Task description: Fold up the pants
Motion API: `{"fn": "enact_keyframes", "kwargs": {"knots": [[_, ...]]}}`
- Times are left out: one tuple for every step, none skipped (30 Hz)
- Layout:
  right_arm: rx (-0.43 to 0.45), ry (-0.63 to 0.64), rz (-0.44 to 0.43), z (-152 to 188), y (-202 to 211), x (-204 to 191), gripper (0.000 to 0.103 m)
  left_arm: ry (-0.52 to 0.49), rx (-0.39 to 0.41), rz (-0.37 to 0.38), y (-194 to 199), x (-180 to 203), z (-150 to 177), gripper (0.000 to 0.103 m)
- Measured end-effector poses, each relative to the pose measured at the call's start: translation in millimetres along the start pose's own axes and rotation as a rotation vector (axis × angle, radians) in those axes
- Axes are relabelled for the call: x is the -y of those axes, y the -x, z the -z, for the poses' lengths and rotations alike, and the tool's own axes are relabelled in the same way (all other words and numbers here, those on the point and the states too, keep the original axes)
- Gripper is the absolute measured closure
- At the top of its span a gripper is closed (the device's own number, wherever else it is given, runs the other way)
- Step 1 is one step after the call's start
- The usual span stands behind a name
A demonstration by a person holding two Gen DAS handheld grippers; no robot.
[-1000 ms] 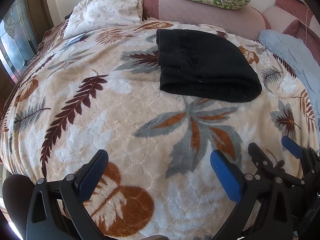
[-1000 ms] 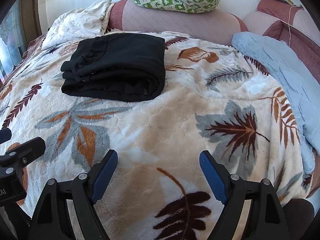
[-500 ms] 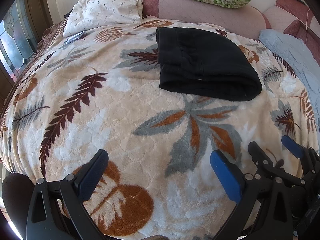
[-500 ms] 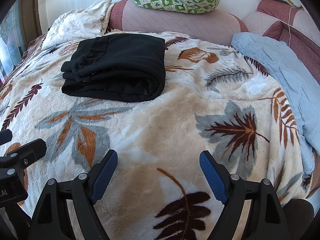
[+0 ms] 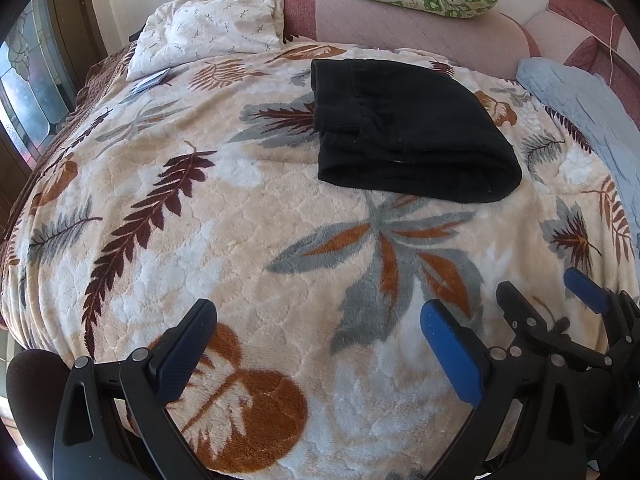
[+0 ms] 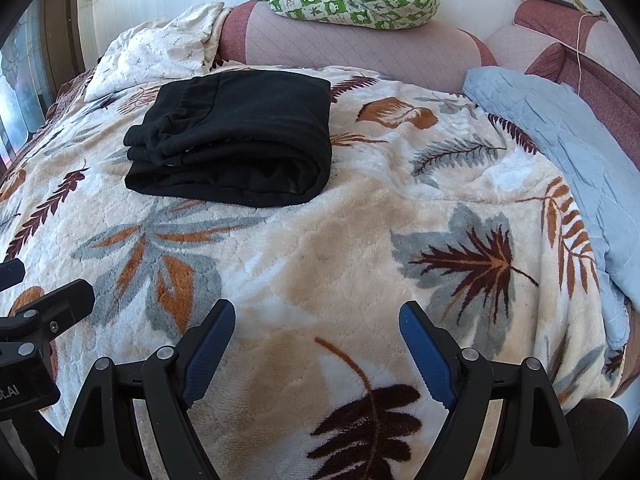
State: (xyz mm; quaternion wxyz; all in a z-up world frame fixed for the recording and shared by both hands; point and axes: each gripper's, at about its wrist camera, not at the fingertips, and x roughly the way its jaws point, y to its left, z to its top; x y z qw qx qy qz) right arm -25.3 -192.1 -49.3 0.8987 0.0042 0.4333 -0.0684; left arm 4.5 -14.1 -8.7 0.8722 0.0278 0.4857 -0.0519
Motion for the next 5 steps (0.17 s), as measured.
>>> {"fn": "enact_keyframes", "kwargs": {"knots": [[-0.001, 0.000, -0.001, 0.1, -0.1, 0.3, 0.015, -0.003, -0.003, 0.003, -0.3, 0.5, 0.0, 0.001], [-0.002, -0.001, 0.000, 0.0, 0.0, -0.2, 0.015, -0.003, -0.006, 0.005, -0.8, 0.6, 0.1, 0.001], [-0.002, -0.001, 0.001, 0.1, 0.1, -0.5, 0.015, -0.002, -0.008, 0.004, -1.5, 0.6, 0.0, 0.001], [-0.002, 0.000, 0.002, -0.2, -0.1, -0.1, 0.015, 0.001, -0.011, 0.005, -2.2, 0.1, -0.1, 0.001], [-0.002, -0.001, 0.001, 0.4, 0.0, -0.4, 0.015, 0.006, -0.015, 0.010, -3.0, -0.9, -0.4, 0.001]]}}
